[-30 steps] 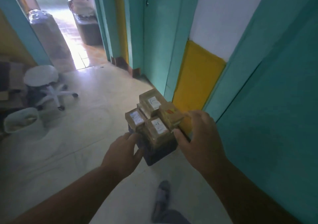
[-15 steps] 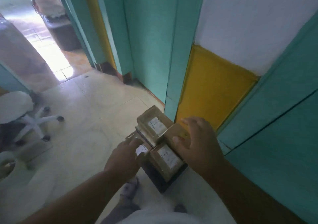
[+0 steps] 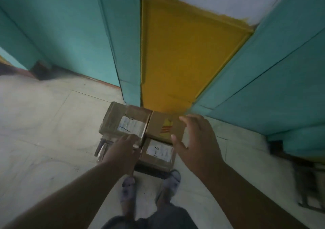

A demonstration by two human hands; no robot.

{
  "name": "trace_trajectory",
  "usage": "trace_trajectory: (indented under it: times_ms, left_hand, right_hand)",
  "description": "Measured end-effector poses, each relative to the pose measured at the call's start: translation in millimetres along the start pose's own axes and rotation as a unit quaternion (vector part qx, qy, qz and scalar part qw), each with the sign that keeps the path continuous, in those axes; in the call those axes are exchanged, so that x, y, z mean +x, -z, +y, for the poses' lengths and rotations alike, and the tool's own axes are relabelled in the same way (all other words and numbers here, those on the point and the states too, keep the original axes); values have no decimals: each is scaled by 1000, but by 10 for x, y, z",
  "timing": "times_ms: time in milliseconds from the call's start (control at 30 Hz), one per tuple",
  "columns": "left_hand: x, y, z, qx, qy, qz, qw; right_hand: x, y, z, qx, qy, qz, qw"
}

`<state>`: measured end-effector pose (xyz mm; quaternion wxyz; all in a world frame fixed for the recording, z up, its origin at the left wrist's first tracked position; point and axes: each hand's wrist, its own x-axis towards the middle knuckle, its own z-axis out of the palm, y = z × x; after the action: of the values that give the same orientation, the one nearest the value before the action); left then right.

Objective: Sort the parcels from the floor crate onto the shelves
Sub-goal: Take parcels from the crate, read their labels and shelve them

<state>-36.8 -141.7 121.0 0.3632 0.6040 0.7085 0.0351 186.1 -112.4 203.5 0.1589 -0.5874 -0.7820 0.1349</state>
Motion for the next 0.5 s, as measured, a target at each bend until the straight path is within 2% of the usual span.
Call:
trace_trajectory:
  times_ms: [167,300,400,500]
  left_hand:
    - [779,-376,-8,-113,58,-30,991]
    - [1376,-721,-117,-102,99,-44,989]
    - [1603,-913,-174,-79,95,-57,991]
    - [1620,-986,-162,-86,65,-56,993]
  right_hand:
    - [173,-785,597,-9,-81,-38,996]
    - [316,-1538,1064,-45,-151,-107,982]
    - [343,-1946,1225,-14,-232,-165,959]
    - [333,-2086,1294,63,-262,-141,953]
